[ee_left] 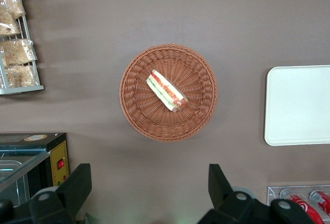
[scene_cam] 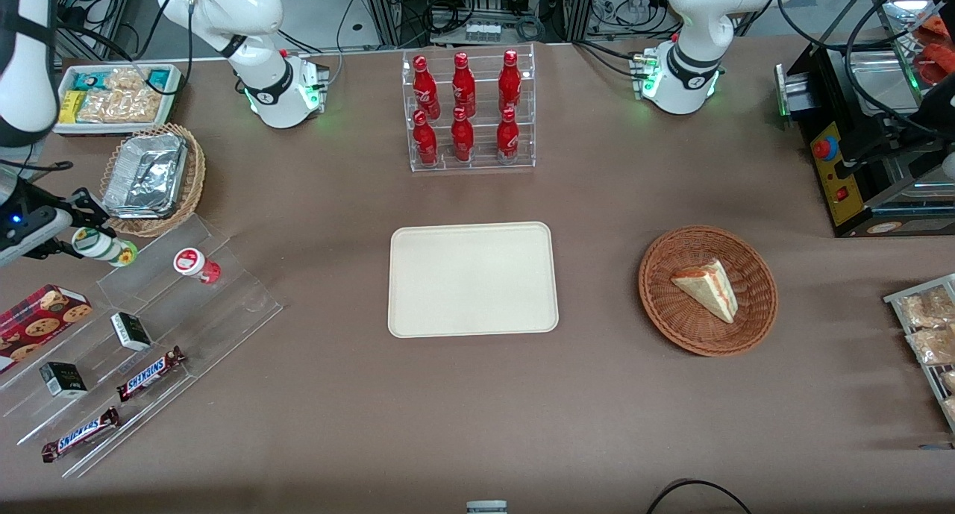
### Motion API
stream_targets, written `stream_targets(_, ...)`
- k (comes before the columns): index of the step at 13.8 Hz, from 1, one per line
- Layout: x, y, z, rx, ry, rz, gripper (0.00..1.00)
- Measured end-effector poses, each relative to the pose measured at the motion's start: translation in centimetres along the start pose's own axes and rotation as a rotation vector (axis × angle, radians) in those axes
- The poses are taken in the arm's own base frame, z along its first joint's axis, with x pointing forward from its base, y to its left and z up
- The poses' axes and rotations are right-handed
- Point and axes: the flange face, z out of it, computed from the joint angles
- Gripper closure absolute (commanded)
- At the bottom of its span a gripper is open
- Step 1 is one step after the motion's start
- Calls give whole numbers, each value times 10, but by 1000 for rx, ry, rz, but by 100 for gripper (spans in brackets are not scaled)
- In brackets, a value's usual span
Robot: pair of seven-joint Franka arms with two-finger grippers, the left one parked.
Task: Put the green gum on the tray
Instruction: 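Carry the held gum jar over to the cream tray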
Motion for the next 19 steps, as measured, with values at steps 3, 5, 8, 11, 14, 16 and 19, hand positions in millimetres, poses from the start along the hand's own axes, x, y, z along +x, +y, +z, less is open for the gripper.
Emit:
stream_targets(3, 37, -34, -20, 22, -14, 34, 100)
stream_targets(5, 65, -67, -25, 36, -32, 82, 100)
stream_targets(8, 108, -122, -28, 34, -34, 140, 100)
stream_targets(11, 149, -192, -23, 35, -47, 207, 100)
stream_targets(14, 195, -275, -3, 28, -57, 291, 100)
stream_targets(16, 229, -332, 16, 20, -48, 350, 100)
stream_targets(19, 273, -394, 59, 8, -47, 413, 100)
